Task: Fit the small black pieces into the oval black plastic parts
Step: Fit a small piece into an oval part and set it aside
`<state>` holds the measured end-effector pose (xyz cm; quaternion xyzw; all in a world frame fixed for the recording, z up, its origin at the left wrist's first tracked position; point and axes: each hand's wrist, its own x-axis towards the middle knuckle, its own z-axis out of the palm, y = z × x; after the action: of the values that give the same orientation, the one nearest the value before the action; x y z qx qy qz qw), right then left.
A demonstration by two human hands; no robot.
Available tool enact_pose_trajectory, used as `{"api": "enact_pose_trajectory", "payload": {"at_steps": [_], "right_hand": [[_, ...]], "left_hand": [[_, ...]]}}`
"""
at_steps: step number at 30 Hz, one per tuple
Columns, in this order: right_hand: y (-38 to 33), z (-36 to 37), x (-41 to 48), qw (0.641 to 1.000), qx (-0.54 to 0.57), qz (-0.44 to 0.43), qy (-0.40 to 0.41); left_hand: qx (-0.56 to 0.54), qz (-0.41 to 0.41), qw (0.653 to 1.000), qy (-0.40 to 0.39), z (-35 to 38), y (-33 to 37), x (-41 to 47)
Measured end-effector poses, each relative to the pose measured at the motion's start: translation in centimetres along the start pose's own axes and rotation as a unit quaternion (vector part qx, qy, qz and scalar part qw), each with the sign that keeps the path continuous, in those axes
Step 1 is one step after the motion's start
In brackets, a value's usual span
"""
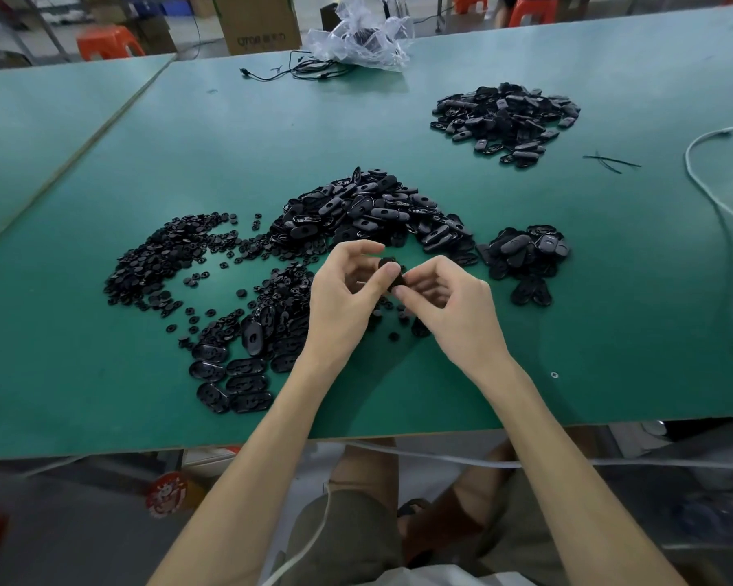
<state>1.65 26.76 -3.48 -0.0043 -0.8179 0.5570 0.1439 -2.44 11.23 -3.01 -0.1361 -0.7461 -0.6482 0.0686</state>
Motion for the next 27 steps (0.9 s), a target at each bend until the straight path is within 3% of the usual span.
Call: {"api": "enact_pose_trajectory", "payload": {"at_steps": [9,27], "right_hand": [[0.02,-0.03,-0.02,1.000,-0.010,0.009,-0.004],[-0.07,-0.12,0.32,0.998,0.010,-0.027,0.053]], "left_hand": [[-0.029,-0.001,0.998,-0.054,0.05,-0.30,0.23],[0.045,0.040,0.995,-0.082,0.08,-0.25,0.30]]}}
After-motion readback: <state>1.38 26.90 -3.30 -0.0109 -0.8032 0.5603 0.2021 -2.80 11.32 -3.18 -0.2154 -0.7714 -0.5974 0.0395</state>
